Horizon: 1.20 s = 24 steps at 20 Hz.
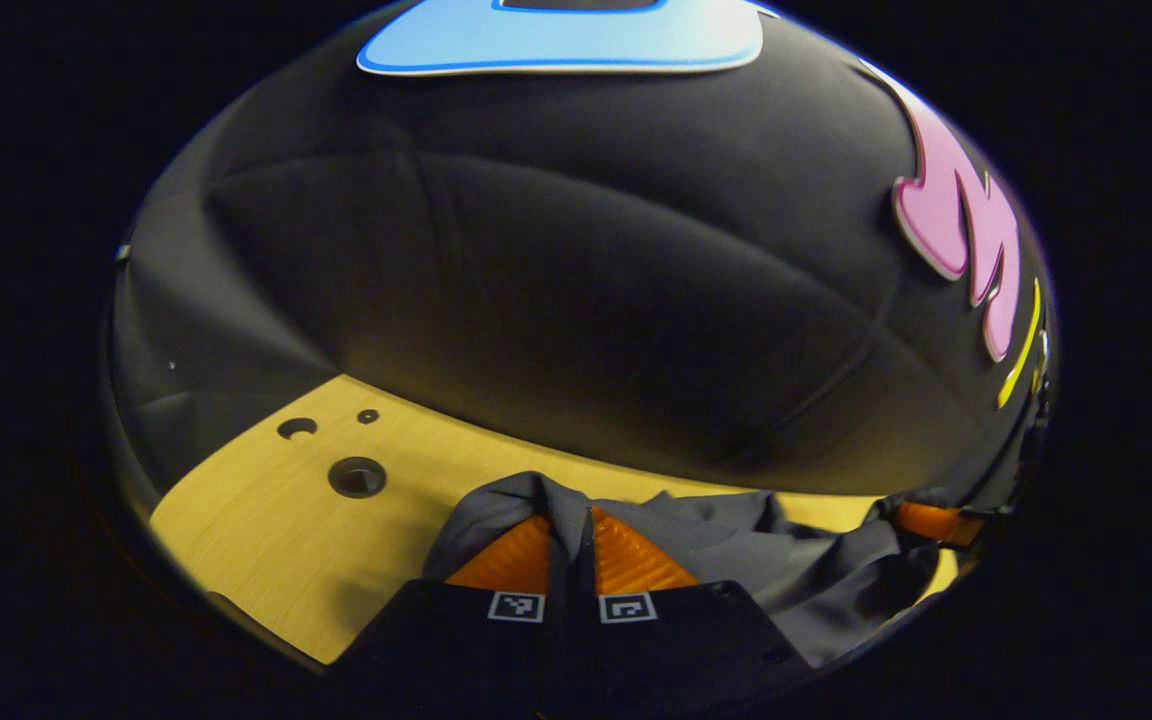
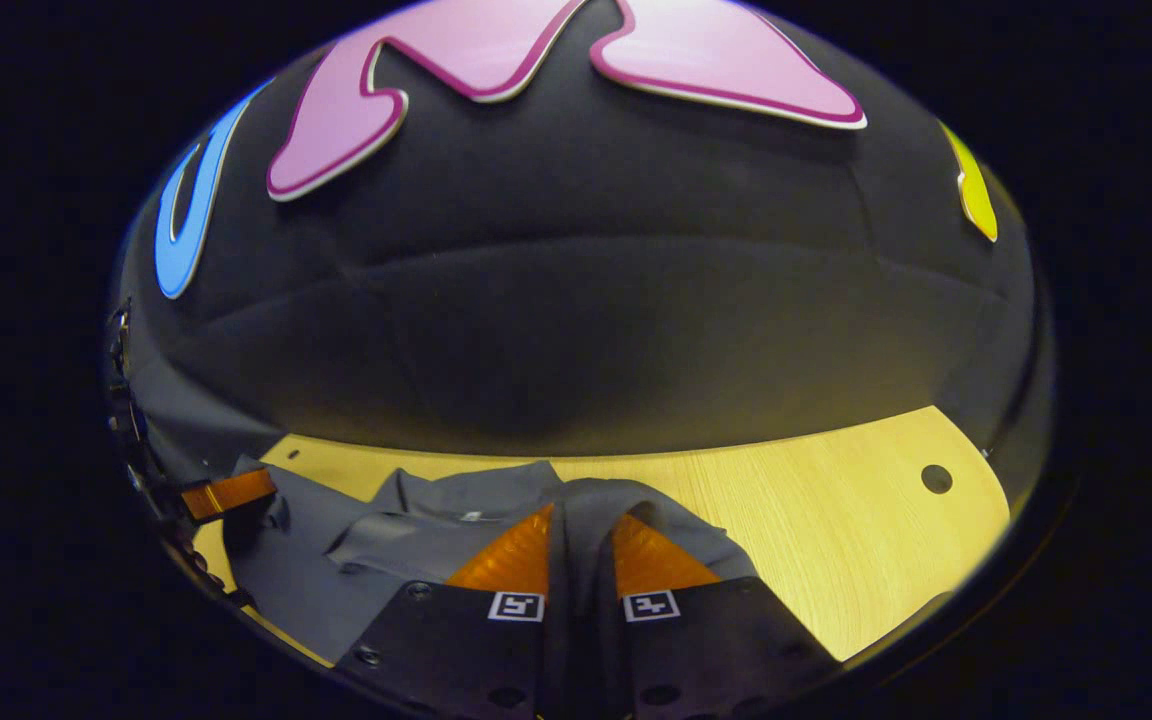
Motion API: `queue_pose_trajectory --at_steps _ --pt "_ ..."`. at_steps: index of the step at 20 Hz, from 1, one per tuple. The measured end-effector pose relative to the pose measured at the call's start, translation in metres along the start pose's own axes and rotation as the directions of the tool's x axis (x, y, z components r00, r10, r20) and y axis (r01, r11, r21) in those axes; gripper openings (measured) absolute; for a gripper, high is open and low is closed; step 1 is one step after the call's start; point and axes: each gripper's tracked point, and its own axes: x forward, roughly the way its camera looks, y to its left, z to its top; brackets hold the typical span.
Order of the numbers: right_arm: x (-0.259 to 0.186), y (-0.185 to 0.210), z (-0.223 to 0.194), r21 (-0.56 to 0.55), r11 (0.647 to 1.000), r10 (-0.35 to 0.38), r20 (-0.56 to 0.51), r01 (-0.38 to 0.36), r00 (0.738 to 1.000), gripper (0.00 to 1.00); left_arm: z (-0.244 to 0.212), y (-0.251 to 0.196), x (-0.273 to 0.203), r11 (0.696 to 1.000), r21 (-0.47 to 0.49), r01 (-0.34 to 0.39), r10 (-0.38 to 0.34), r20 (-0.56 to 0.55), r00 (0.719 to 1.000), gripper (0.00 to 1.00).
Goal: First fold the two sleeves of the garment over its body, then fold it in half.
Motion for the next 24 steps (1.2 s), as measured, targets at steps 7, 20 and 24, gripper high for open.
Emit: queue_pose_trajectory --at_steps 7,20,24 --pt "-0.031 -0.008 0.020 -0.080 0.995 -0.051 0.041 0.054 0.998 0.60 0.033 -0.004 -0.031 0.998 0.055 -0.009 0.007 0.043 0.999 0.57" --pt "-0.251 -0.014 0.077 -0.038 0.982 -0.177 0.177 0.187 0.968 0.99 0.102 -0.035 -0.297 0.975 0.217 0.039 -0.081 0.184 0.980 0.96" --pt "-0.311 0.011 0.046 0.000 0.991 -0.135 0.162 0.137 0.978 0.98 0.065 -0.046 -0.348 0.984 0.175 0.037 -0.064 0.154 0.986 0.96"
